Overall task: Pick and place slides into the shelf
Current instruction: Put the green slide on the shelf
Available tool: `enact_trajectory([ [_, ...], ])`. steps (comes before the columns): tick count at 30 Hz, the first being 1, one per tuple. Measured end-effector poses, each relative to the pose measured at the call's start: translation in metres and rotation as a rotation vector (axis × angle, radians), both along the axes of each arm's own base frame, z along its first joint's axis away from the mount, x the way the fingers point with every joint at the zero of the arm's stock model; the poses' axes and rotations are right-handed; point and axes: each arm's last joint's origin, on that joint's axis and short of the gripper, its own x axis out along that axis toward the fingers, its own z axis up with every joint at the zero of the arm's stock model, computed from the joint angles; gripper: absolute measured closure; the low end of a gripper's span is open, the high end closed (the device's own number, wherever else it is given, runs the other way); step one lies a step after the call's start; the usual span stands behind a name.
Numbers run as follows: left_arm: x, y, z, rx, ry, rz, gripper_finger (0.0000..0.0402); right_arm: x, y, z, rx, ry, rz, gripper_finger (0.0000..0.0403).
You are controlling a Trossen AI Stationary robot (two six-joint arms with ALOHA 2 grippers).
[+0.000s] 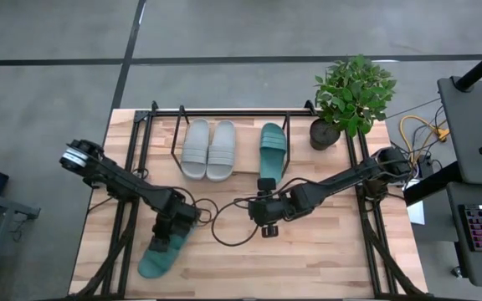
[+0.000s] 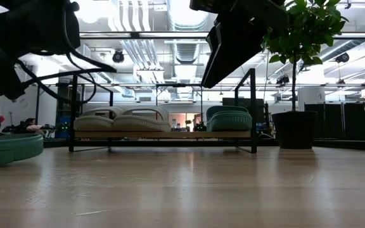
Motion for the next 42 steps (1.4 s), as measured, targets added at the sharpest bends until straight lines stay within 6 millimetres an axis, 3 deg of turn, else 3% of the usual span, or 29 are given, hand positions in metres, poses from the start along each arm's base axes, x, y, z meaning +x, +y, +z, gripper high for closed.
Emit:
enact_trajectory([
  [6, 0.000, 0.000, 0.015, -0.007, -0.069, 0.005, 0.0399, -0.001, 0.000, 0.000, -0.004, 0.013, 0.000, 0.0245],
  [17, 0.004, 0.005, 0.082, 0.097, -0.407, 0.112, 0.0401, -0.006, 0.001, 0.019, 0.012, -0.039, 0.007, 0.0262],
  [22, -0.001, 0.012, 0.109, 0.219, -0.576, 0.216, 0.0401, -0.018, 0.000, 0.040, -0.034, -0.091, -0.008, 0.0270],
  [27, -0.005, 0.022, 0.133, 0.395, -0.797, 0.349, 0.0401, -0.039, -0.002, 0.074, -0.086, -0.204, -0.052, 0.0277],
  [32, -0.006, 0.028, 0.154, 0.451, -1.064, 0.413, 0.0401, -0.061, 0.000, 0.105, -0.131, -0.331, -0.093, 0.0277],
  [42, 0.005, 0.031, 0.190, 0.667, -1.562, 0.448, 0.0401, -0.101, 0.009, 0.145, -0.333, -0.624, -0.366, 0.0282],
])
